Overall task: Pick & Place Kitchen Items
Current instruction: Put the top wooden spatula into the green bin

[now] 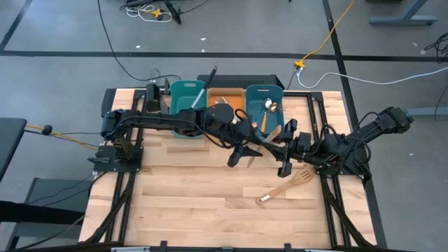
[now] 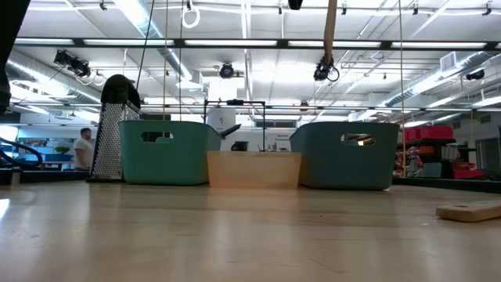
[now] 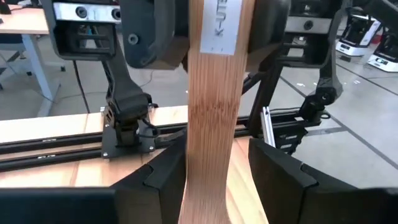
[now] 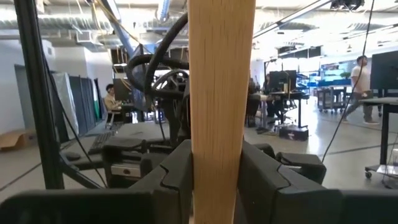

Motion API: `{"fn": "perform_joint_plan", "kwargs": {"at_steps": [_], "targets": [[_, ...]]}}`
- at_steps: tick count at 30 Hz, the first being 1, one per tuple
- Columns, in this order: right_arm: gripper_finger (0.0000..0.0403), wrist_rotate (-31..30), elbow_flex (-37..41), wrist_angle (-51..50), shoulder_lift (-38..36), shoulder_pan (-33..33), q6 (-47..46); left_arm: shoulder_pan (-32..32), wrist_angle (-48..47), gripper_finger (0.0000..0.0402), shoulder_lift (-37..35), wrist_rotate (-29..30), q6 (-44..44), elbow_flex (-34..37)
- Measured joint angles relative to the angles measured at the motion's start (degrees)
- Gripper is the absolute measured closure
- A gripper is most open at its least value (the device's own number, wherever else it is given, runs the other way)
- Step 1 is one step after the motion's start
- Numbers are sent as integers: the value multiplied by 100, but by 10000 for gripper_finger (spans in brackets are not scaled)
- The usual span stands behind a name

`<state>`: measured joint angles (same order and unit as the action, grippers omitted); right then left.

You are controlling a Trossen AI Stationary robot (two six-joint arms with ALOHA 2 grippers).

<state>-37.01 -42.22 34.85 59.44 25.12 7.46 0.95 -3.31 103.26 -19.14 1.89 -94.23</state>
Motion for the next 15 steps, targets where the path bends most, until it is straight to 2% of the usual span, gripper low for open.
{"fn": "perform_joint_plan", "kwargs": {"at_steps": [5, 10, 15], "targets": [[300, -5, 0, -38, -2, -2, -64, 4, 11, 237, -4, 2, 32, 1], [300, 3, -1, -109, -2, 0, -138, 7, 0, 312, -4, -26, -39, 2], [300, 3, -2, -157, -4, -2, -214, 10, -8, 314, -4, -120, -29, 2]]}}
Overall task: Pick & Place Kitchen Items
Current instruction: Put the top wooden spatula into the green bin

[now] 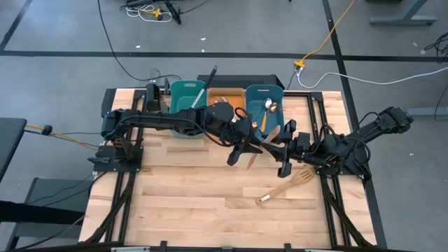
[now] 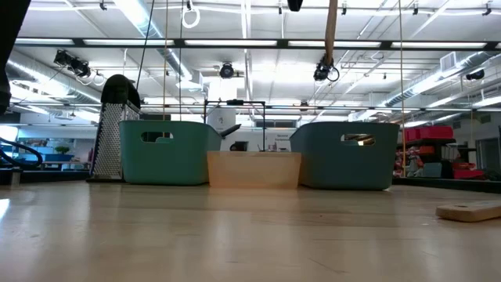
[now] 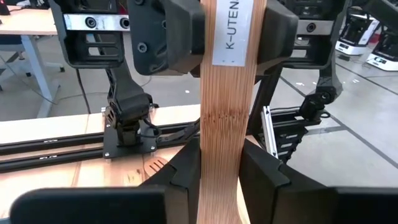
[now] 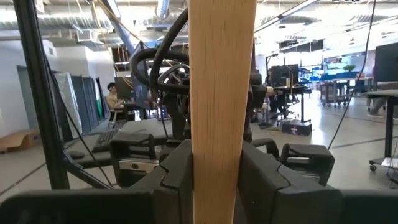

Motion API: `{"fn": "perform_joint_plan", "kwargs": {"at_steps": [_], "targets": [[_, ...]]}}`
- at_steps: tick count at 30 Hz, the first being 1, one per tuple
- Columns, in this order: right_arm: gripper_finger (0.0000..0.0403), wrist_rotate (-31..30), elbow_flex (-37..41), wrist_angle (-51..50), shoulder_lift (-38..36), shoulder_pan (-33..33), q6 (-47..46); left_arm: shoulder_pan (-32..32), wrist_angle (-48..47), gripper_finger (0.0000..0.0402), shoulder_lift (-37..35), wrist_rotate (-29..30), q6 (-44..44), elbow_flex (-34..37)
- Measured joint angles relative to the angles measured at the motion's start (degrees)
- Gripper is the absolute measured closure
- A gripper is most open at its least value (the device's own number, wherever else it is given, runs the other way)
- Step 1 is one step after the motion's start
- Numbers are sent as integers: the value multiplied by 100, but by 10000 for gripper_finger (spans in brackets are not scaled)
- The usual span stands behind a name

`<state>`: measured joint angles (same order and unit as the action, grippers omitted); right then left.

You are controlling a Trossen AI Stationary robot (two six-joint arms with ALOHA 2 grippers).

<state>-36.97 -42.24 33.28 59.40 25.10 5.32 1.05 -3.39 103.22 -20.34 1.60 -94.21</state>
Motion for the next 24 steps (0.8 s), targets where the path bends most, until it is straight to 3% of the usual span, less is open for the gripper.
{"fn": "perform_joint_plan", "kwargs": {"at_steps": [11, 18, 24], "targets": [[300, 0, 0, -56, 7, -1, -38, 92, -301, 314, -75, 146, -8, 0], [181, -851, 4, -172, -2, 46, -15, 266, -1199, 314, -492, 306, -106, 2], [171, -1048, 2, -292, 0, 81, -16, 412, -2099, 314, -974, 789, -229, 0]]}}
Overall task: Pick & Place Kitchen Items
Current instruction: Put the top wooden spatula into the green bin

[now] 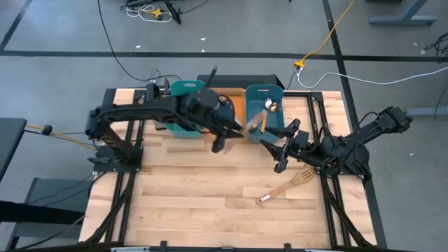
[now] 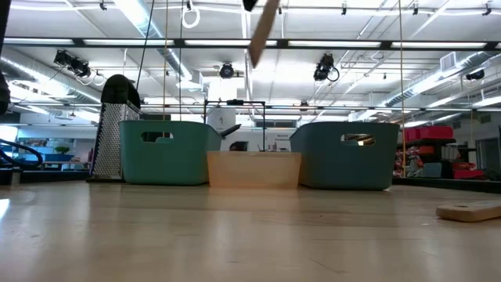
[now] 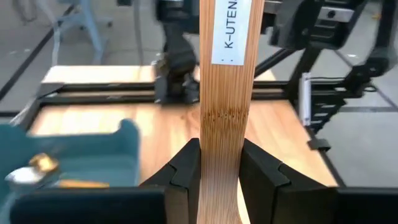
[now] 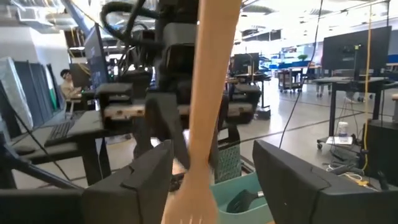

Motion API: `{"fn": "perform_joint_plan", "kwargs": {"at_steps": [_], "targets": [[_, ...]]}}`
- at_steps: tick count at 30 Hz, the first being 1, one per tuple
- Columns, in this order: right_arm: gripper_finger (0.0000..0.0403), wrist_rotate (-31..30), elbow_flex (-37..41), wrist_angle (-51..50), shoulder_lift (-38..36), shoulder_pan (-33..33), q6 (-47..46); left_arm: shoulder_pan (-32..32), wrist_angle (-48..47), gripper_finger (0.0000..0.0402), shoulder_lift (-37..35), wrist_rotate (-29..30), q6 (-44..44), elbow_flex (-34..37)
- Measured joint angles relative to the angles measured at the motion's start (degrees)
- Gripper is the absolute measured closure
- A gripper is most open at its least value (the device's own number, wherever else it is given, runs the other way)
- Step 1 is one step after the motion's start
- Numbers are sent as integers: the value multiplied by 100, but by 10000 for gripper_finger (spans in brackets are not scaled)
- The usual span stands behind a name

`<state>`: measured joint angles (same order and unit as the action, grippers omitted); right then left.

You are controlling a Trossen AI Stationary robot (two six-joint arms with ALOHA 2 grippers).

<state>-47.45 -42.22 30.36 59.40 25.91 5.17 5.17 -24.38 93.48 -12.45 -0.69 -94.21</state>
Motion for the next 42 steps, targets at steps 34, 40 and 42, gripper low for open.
{"fn": "perform_joint_plan", "kwargs": {"at_steps": [34, 40, 42], "targets": [[306, 351, 0, -920, -2, 109, -517, 1172, -2602, 314, -1728, 1794, 228, 206], [307, 350, 0, -1007, -2, 149, -516, 1270, -1526, 314, -2901, 1754, 567, 2045], [307, 340, 0, -1039, -2, 148, -539, 1352, -847, 314, -3387, 1675, 670, 2731]]}}
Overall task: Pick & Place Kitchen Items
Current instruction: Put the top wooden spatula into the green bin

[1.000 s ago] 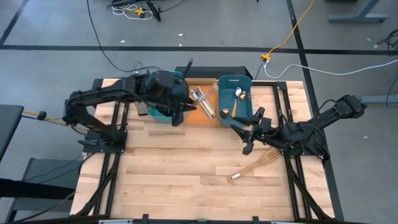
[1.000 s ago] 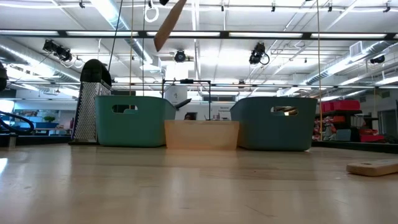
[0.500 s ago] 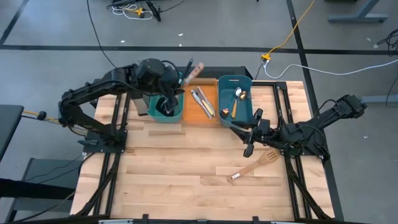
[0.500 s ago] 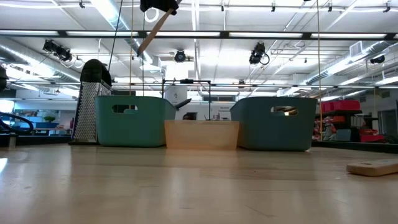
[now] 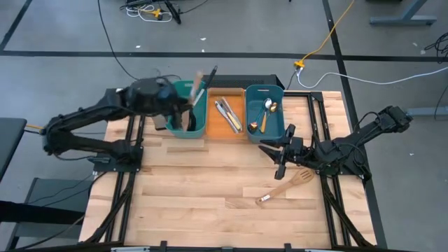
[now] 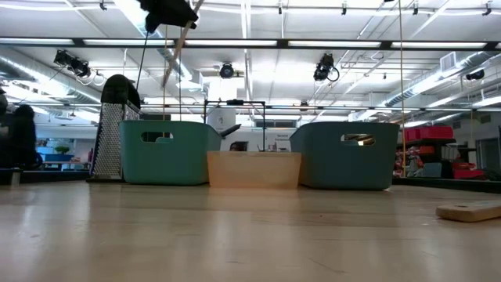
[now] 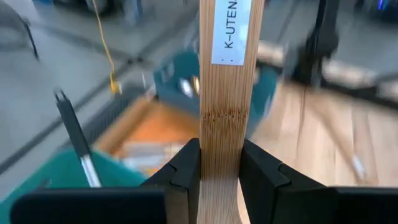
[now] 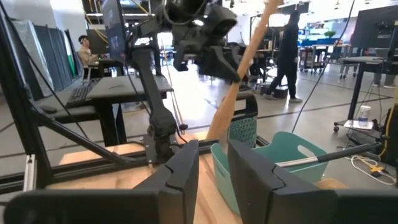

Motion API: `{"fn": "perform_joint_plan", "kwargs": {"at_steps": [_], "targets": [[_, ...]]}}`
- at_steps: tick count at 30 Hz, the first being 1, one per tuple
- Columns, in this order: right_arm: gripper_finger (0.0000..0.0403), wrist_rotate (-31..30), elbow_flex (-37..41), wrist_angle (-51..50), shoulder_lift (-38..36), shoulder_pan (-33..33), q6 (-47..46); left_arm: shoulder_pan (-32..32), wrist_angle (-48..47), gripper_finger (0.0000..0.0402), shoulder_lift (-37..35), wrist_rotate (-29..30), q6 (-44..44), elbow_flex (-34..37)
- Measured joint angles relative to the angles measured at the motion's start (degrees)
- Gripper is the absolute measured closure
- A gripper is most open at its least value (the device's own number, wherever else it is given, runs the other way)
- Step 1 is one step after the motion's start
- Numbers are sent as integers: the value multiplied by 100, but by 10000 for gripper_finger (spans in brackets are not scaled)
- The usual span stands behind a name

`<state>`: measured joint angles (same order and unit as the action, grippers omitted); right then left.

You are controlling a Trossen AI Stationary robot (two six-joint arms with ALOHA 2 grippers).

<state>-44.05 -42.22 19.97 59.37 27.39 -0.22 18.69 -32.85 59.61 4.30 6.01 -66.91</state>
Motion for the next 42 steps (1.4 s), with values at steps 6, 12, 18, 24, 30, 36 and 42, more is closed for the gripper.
{"fn": "perform_joint_plan", "kwargs": {"at_steps": [6, 12, 18, 24, 30, 36, 42], "targets": [[307, 2, 0, 4, 0, -1, -84, 260, 1943, 314, -965, 384, 718, 1610], [307, 2, 0, 9, 0, -1, -232, 558, 2361, 314, -889, 1305, 1177, 2120], [307, 4, 0, 9, 0, -1, -327, 866, 2309, 314, -667, 1340, 1300, 2124], [307, 0, 0, 9, 0, -1, -338, 1094, 2121, 314, -440, 1357, 1332, 2128], [307, 0, 0, 9, 0, -1, -340, 1227, 2092, 314, -246, 1350, 1332, 2128], [307, 2, 0, 0, 0, -1, -338, 1388, 2100, 314, -61, 1347, 1333, 2126], [307, -3, 0, -70, 0, -1, -337, 1437, 2089, 314, 250, 1138, 1335, 2121]]}}
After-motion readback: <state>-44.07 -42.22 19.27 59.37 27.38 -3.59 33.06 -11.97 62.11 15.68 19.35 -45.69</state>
